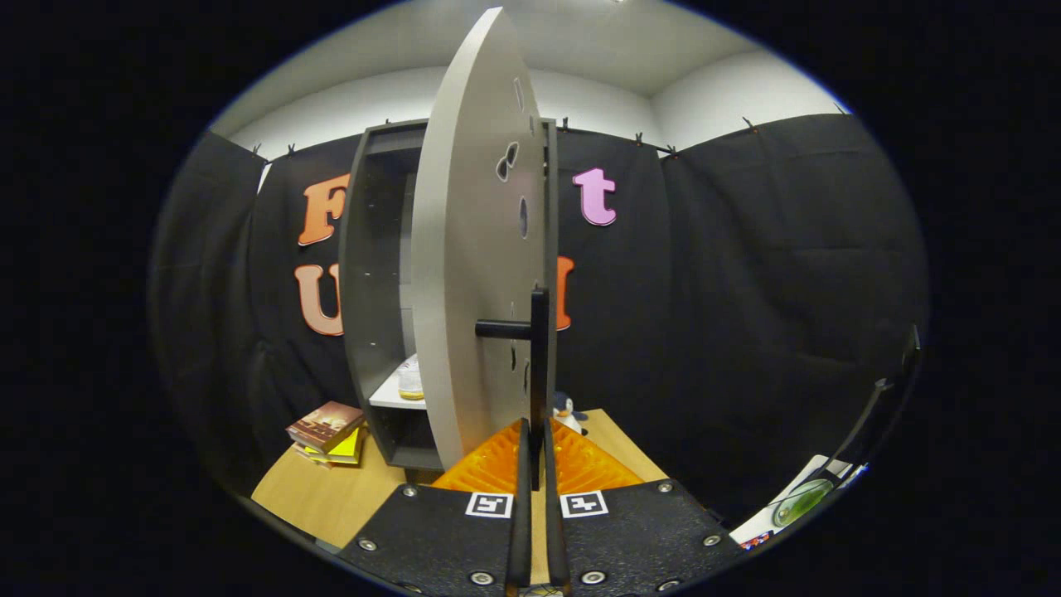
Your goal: Open the shoe cabinet door, grab the shoes and put them into the shoe cabinet, then close the shoe cabinet door.
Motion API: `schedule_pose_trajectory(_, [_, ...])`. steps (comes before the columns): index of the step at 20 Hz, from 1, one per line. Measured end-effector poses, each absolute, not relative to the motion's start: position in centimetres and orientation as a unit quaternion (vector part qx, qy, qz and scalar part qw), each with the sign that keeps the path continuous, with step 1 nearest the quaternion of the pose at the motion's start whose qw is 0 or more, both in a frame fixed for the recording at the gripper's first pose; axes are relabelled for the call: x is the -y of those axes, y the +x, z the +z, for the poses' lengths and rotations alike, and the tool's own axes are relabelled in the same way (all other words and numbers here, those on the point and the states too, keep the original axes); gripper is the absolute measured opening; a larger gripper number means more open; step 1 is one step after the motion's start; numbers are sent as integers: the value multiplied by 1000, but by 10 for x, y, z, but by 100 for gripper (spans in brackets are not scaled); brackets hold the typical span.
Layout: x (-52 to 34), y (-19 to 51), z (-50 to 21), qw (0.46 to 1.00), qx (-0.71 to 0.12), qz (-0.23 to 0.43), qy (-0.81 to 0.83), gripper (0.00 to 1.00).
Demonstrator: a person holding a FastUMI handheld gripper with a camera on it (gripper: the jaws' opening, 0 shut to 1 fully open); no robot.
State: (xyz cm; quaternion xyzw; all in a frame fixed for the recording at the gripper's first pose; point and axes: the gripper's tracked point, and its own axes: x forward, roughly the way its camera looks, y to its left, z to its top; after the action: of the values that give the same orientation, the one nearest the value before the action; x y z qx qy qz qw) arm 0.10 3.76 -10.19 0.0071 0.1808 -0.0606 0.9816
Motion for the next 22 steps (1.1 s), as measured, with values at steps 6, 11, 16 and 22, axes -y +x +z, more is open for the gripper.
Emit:
schedule_pose_trajectory(6, [44,-8,-109,973,-190,-129,21,3])
schedule_pose_trajectory(11, [67,-21,-104,970,-185,-159,15,1])
schedule_pose_trajectory(16, [34,-34,-74,983,-139,-121,11,2])
schedule_pose_trajectory(22, [-35,-43,-72,990,-130,-49,-27,10])
